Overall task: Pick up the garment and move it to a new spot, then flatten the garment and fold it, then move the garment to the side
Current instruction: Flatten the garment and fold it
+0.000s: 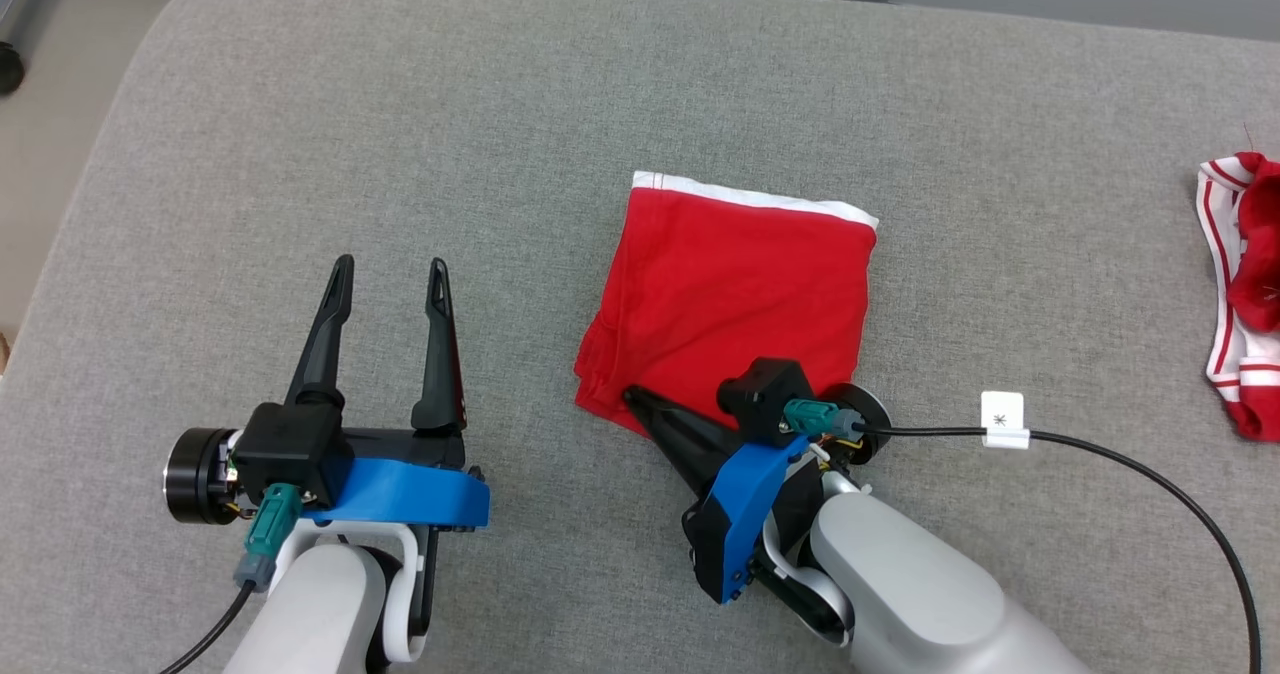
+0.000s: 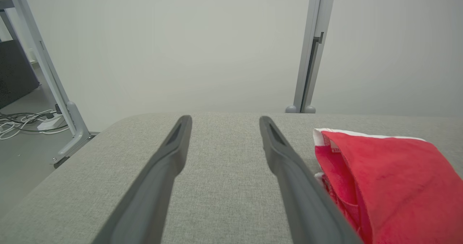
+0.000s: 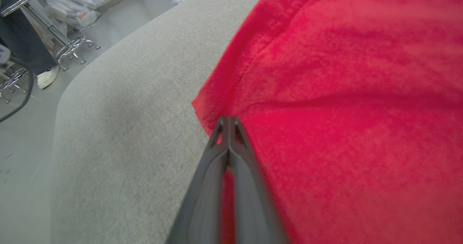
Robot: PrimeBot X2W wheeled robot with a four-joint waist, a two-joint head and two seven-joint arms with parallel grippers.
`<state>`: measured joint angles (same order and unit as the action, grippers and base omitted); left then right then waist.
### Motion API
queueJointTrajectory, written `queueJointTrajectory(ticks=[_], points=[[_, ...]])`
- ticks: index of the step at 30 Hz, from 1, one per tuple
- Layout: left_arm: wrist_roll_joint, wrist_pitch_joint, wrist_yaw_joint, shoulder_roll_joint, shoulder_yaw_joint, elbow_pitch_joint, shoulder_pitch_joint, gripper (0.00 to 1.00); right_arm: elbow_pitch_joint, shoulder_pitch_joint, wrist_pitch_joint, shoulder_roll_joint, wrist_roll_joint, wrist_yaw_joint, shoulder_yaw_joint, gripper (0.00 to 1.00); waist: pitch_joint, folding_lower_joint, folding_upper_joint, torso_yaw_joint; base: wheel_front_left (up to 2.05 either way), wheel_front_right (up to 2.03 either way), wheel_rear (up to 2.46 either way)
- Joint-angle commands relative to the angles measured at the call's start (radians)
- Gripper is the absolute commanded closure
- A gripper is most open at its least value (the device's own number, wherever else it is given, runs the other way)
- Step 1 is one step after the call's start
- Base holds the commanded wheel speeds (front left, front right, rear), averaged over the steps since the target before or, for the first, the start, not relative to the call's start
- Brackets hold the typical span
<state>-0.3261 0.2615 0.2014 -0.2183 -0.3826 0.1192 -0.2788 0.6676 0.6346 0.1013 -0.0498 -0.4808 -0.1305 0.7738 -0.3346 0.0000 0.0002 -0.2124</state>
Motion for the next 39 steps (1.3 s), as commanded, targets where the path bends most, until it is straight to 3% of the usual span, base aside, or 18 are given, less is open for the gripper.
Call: queueJointTrajectory(ticks=[1,7,10,11,13,14,21,29,33,39], points=[[0.005,0.004,-0.004,0.002,0.004,0.003,-0.015,0.0,0.013,0.019,0.016,-0.002,-0.009,0.0,0.014,1.0,0.001,0.0,-0.0002,0.001,0.0,0.0,0.0],[0.01,0.005,-0.003,0.004,0.018,0.015,0.017,0.0,-0.007,-0.001,0.089,-0.001,-0.005,0.0,0.094,1.0,0.025,0.0,-0.0002,0.017,0.0,0.0,0.0],[0.013,0.005,0.001,-0.003,0.027,0.019,0.035,0.0,-0.055,-0.043,0.123,-0.01,0.002,0.0,0.08,1.0,0.048,0.0,-0.0002,0.036,0.0,0.0,0.0],[0.014,0.005,0.004,-0.006,0.03,0.019,0.041,0.0,-0.078,-0.062,0.132,-0.017,0.003,0.0,0.063,0.85,0.057,0.0,-0.0002,0.045,0.0,0.0,0.0],[0.017,0.005,0.008,-0.012,0.034,0.019,0.054,0.0,-0.126,-0.11,0.141,-0.032,0.003,0.0,0.006,0.14,0.072,0.0,-0.0002,0.062,0.0,0.0,0.0],[0.017,0.005,0.01,-0.016,0.035,0.019,0.059,0.0,-0.157,-0.136,0.144,-0.04,0.004,0.0,-0.031,0.0,0.079,0.0,-0.0002,0.07,0.0,0.0,0.0],[0.006,-0.005,0.026,-0.044,0.051,0.012,0.101,0.0,-0.382,-0.35,0.154,-0.056,0.093,0.0,-0.369,0.0,0.129,0.0,-0.0002,0.13,0.0,0.0,0.0],[-0.004,-0.029,0.026,-0.074,0.048,-0.007,0.165,0.0,-0.597,-0.563,0.071,-0.03,0.206,0.0,-0.725,0.0,0.202,0.0,-0.0002,0.185,0.0,0.0,0.0],[-0.007,-0.037,0.024,-0.088,0.042,-0.012,0.201,0.0,-0.675,-0.647,0.02,-0.018,0.242,0.0,-0.809,0.0,0.24,0.0,-0.0002,0.203,0.0,0.0,0.0],[-0.015,-0.06,0.018,-0.104,0.027,-0.012,0.254,0.0,-0.743,-0.737,-0.037,-0.005,0.255,-0.001,-0.826,0.0,0.299,0.0,-0.0002,0.226,0.0,0.0,0.0]])
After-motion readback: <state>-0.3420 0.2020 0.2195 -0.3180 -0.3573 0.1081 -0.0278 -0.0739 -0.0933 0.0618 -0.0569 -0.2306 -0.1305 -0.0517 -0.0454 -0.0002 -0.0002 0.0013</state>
